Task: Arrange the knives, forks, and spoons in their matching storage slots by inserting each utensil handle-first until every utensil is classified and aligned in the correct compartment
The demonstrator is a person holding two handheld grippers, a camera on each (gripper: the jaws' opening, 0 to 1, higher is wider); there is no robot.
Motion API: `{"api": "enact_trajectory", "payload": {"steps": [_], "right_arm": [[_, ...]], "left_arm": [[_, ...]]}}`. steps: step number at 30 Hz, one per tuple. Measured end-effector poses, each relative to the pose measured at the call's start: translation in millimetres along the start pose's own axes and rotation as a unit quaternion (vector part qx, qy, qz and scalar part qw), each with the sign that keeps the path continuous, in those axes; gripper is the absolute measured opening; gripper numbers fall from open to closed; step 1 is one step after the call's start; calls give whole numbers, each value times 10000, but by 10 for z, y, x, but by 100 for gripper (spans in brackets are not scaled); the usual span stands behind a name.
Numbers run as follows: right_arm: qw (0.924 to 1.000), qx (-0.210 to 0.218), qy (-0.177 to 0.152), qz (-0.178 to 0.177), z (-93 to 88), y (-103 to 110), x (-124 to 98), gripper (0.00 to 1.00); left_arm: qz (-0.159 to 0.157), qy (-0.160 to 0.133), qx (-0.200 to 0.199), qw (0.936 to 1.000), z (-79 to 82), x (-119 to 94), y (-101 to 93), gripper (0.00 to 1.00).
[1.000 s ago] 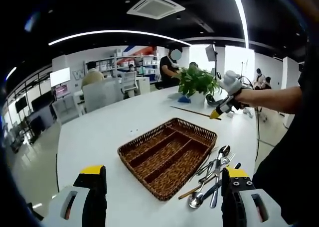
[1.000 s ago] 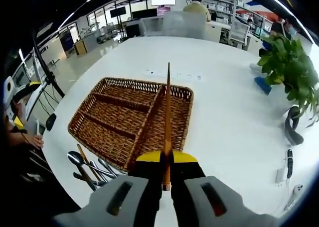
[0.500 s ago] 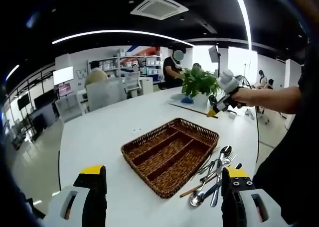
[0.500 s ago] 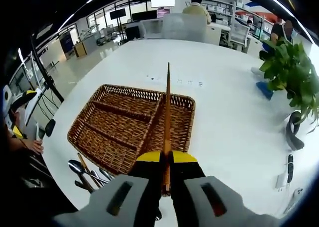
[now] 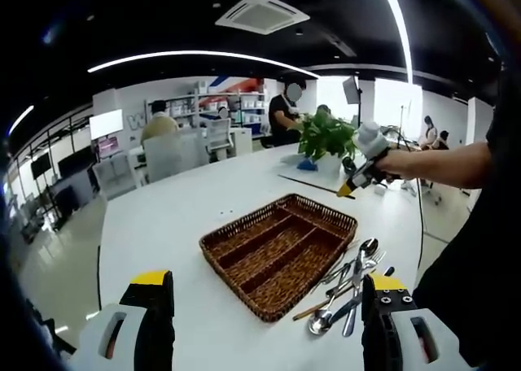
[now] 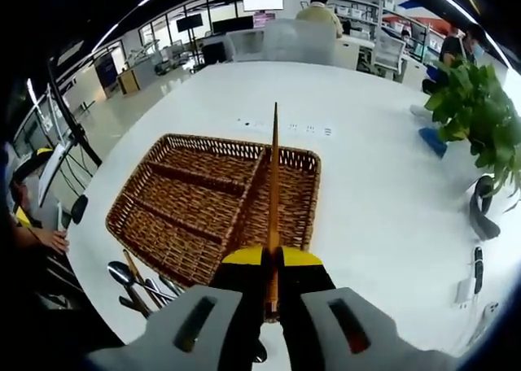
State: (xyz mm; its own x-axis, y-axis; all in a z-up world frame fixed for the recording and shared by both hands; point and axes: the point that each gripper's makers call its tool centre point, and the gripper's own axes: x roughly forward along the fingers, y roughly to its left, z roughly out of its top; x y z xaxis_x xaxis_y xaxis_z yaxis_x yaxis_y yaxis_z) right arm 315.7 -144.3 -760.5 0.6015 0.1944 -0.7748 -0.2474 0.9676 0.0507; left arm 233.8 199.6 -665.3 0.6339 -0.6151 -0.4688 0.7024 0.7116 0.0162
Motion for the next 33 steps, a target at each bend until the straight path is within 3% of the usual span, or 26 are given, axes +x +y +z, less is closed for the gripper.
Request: {"api": "enact_trajectory", "payload": {"steps": [21,33], "right_arm": [[9995,206,214,-70,-303,-12,229,2],[9989,327,325,-85,-351,15,334,2]], "left_arm": [[122,83,-99,9998,-124,-114,11,100],[100,102,-87,9999,-111,-115,-22,100]]}}
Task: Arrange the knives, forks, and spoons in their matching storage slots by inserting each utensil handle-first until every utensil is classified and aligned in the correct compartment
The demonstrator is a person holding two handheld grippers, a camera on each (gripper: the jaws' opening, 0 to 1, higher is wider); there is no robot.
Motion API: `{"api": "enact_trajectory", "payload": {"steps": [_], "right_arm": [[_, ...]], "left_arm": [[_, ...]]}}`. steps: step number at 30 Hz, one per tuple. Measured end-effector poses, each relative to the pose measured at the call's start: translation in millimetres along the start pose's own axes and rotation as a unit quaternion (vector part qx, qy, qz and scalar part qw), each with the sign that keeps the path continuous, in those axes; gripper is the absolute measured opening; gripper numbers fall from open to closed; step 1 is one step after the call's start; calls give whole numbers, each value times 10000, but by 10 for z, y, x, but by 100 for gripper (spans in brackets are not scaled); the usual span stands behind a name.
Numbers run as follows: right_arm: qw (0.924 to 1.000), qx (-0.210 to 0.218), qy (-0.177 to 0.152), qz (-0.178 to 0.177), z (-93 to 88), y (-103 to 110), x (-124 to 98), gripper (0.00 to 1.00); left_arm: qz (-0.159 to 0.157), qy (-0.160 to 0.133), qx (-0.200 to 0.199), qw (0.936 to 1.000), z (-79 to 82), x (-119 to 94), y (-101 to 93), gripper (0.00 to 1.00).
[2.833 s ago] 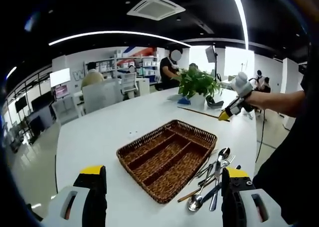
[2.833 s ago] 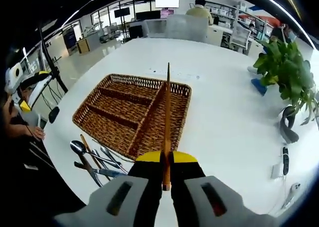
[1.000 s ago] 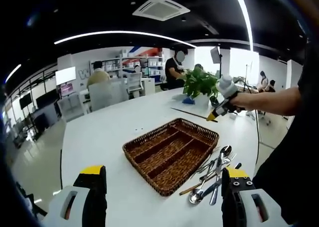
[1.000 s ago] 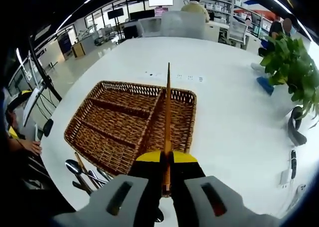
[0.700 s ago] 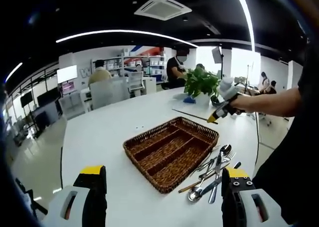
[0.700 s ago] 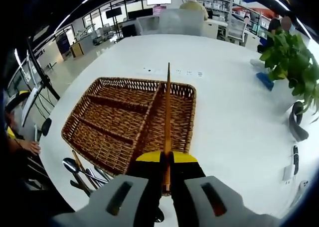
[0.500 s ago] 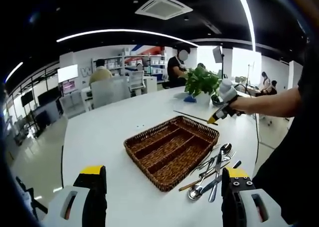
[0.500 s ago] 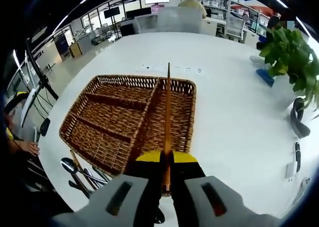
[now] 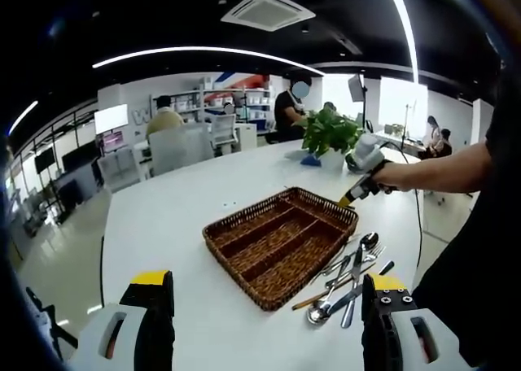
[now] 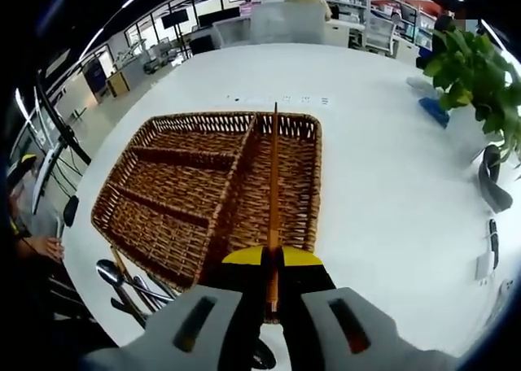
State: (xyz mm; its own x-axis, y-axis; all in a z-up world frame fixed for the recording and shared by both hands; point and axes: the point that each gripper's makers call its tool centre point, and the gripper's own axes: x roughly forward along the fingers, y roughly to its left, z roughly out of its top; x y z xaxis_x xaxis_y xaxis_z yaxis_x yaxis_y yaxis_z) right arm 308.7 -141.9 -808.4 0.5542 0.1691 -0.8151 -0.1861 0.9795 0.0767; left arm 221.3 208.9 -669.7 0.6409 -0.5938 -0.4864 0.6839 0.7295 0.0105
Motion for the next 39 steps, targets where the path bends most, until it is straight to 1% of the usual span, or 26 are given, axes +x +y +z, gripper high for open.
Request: {"api": "enact_trajectory", "payload": {"steps": [5,8,18,26,34,37,39], "right_arm": [[9999,2,112,-18,-49,15,57,2],[9997,29,243,-61,-128,-2,136,2],[9993,48,380,-55,-142,65,245,2],[9984,66,560,-66,-257,36,373,3],[9978,37,655,-56,-303,61,432,3],[9975,79,703,9,-322,100,455,3],[9975,-11,706,-10,-315,123,465,3]], "left_arm": [[23,-3,-10,10000,9,-16,12,100],[29,-9,-9,10000,16,-22,19,100],[67,-3,-10,10000,12,-54,62,100],[116,29,-41,9999,-24,-89,100,100],[187,47,-92,9998,-61,-129,112,100],[208,80,-102,9997,-89,-145,113,100],[226,92,-113,9996,-100,-153,118,100]]}}
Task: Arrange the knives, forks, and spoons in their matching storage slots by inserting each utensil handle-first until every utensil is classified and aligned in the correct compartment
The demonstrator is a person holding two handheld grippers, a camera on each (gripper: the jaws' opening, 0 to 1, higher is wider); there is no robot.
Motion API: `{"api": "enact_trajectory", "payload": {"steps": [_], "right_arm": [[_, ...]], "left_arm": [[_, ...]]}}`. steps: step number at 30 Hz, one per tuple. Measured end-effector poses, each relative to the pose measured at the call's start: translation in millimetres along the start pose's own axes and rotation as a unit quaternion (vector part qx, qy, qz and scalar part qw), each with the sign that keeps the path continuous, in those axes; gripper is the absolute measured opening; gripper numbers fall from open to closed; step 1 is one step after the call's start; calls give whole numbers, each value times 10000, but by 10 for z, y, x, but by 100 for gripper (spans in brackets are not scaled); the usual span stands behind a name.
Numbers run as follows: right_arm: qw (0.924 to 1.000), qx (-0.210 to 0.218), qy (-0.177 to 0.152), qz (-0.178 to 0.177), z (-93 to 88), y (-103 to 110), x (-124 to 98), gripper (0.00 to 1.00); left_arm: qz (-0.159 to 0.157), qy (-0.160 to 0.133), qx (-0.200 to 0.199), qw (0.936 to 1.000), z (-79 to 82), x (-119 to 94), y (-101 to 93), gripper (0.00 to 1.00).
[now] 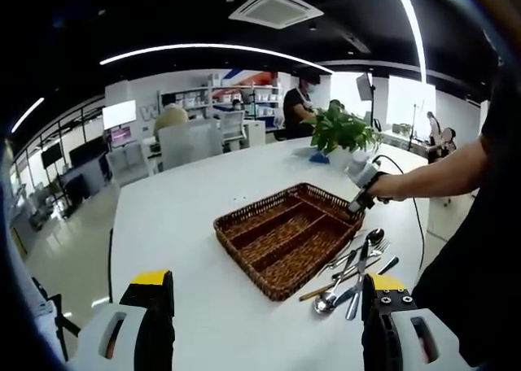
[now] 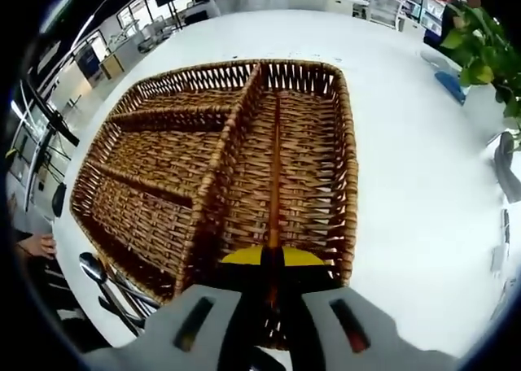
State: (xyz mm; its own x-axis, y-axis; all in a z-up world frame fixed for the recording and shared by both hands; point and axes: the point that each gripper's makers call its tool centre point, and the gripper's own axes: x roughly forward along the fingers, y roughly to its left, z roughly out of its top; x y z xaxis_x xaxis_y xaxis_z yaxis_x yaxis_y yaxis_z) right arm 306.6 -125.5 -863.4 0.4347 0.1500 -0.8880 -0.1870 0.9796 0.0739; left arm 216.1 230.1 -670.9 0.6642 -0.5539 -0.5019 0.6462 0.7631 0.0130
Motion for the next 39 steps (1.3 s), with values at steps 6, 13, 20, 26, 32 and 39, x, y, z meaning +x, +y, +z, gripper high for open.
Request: {"api": "enact_trajectory", "payload": {"steps": [6,13,20,26,32,39], "right_arm": [[9999,-136,15,-20,-1,4,40,3],[9975,-690,-70,109,9,33,42,5],[9962,-775,-342,224,77,20,1,18],[9904,-1140,-556,543,153,91,-139,22],[9847,-1297,-945,682,306,47,-349,38],[9702,-1503,-1569,1068,478,176,-675,52]], "left_arm": [[23,9,23,10000,0,-12,1,100],[37,0,22,10000,6,-21,-1,100],[16,-30,60,10000,40,-7,-23,100],[-15,-66,99,9999,81,18,-47,100],[-53,-101,128,9999,117,64,-62,100],[-124,-176,111,9997,176,121,-73,100]]}}
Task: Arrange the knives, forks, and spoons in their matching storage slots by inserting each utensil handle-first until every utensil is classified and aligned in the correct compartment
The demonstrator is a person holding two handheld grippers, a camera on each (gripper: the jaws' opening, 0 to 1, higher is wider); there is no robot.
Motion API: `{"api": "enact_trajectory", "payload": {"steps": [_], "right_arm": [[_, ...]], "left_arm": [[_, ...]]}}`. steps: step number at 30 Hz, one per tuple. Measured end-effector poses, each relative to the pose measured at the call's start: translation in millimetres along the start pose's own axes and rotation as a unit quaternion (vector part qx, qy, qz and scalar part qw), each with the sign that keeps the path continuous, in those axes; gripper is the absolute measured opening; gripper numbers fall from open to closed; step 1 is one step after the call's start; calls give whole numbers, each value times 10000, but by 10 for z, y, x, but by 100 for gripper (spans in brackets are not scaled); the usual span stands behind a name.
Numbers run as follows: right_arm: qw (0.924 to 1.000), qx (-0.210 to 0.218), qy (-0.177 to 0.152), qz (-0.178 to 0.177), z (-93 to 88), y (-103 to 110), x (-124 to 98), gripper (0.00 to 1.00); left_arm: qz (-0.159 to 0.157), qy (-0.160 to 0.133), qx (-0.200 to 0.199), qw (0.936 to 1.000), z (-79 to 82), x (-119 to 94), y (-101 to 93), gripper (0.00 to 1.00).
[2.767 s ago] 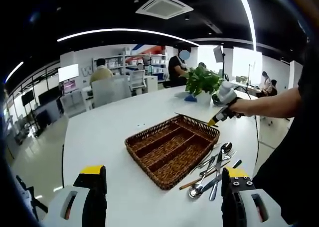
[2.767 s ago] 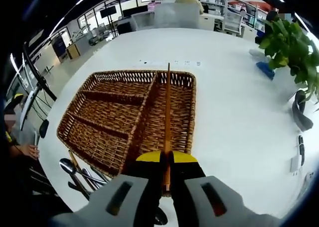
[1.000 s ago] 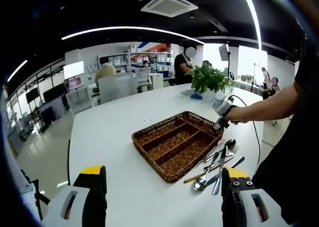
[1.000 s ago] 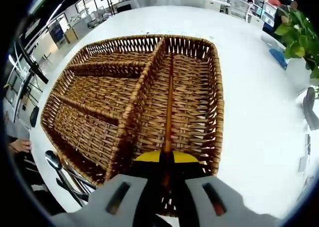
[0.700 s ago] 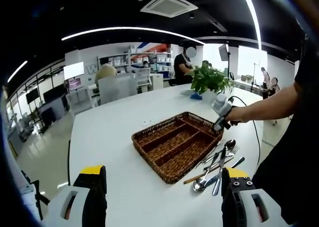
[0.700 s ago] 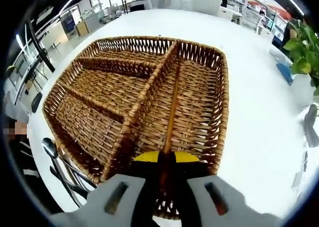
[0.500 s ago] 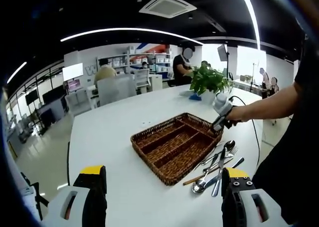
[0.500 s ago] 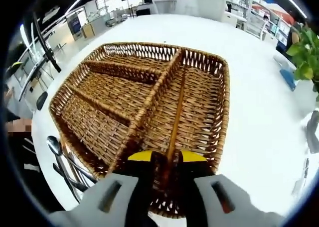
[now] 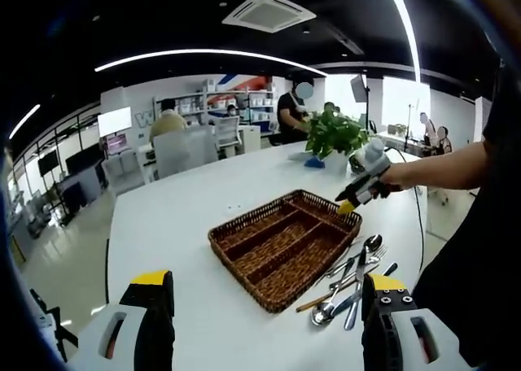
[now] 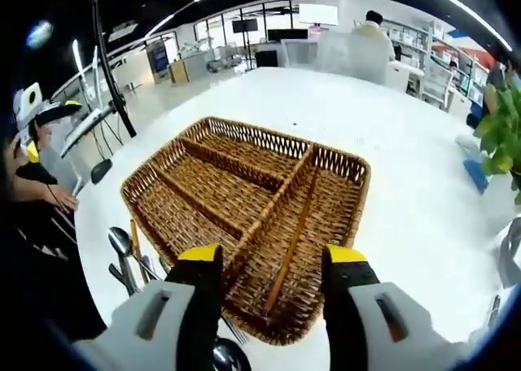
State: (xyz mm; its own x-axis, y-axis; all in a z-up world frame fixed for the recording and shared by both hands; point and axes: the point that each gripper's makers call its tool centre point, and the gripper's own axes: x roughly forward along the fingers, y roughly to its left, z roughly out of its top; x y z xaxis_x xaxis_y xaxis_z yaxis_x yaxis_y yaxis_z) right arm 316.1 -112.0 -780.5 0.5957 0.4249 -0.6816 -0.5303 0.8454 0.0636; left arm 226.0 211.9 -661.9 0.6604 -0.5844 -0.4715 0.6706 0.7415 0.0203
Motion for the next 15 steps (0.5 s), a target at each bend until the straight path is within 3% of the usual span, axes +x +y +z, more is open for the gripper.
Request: {"api": "enact_trajectory", "payload": {"steps": [2,10,15], "right_arm": [[9996,-226,-193,-6,93,25,-112,55],[9978,-338,-567,15,270,49,-405,66],[9888,-568,-1347,315,499,218,-620,77]], "left_arm": [[-22,-33,-32,10000,10,11,6,100],[-99,-43,-7,9999,32,58,-37,100],[-132,-64,0,9999,49,71,-50,100]]}}
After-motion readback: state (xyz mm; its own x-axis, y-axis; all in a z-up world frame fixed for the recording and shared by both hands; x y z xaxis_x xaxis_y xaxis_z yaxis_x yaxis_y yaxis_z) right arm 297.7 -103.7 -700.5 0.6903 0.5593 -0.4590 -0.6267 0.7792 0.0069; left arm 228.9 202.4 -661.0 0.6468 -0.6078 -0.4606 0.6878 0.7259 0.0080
